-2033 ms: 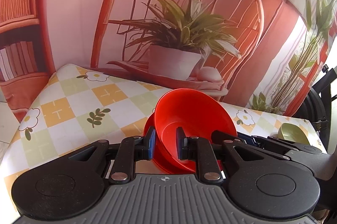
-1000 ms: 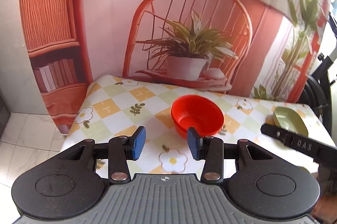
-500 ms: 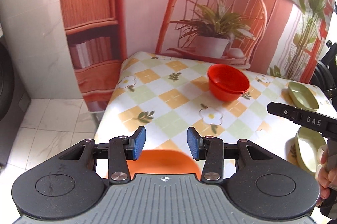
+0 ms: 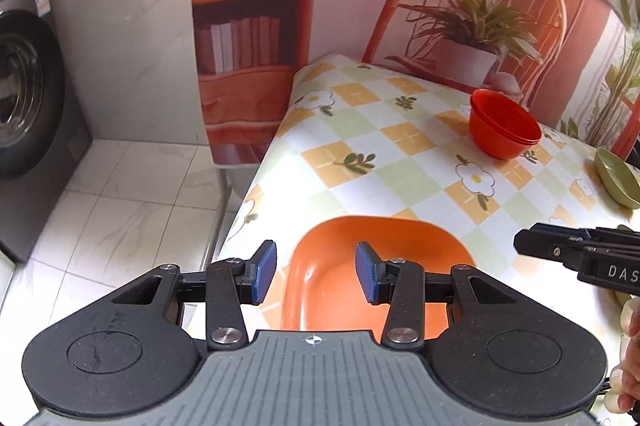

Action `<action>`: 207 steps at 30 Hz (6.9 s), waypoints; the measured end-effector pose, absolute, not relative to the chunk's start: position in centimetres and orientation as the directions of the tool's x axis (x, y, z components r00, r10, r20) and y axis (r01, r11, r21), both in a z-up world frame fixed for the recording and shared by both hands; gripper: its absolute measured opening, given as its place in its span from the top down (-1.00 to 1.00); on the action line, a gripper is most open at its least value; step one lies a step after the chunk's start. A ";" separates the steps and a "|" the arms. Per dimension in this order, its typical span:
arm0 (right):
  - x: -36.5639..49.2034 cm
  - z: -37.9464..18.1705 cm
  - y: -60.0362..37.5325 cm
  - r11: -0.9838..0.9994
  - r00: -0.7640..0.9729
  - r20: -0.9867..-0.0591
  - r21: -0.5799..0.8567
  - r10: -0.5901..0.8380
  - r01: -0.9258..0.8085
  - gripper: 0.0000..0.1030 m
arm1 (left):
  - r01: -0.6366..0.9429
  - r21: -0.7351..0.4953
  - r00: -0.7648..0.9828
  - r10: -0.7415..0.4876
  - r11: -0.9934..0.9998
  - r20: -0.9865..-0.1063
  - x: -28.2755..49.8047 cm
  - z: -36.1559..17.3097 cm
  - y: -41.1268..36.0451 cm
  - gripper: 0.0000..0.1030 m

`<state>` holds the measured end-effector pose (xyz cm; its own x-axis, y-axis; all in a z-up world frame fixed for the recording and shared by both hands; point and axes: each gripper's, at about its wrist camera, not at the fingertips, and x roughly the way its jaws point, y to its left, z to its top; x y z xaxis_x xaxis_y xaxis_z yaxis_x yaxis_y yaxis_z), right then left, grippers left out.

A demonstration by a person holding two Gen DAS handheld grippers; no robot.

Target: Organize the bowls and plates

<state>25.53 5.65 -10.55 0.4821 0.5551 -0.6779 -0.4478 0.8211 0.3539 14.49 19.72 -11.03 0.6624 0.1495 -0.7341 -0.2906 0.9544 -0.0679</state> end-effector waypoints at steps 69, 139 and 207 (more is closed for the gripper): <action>27.4 -9.2 -1.2 0.808 0.556 -0.589 0.479 0.586 -0.344 0.72 | -0.197 -0.200 0.697 -0.006 0.960 -0.717 17.0 -11.9 14.2 0.66; 21.2 -13.4 -28.7 0.861 0.709 -0.661 0.485 0.247 0.153 0.71 | 0.293 -0.173 0.542 -0.312 0.940 -0.780 25.3 -14.3 -9.4 0.65; 20.5 -14.5 -28.5 0.889 0.696 -0.682 0.437 0.226 0.139 0.61 | 0.211 -0.190 0.611 -0.281 0.959 -0.740 22.8 -15.5 -7.7 0.35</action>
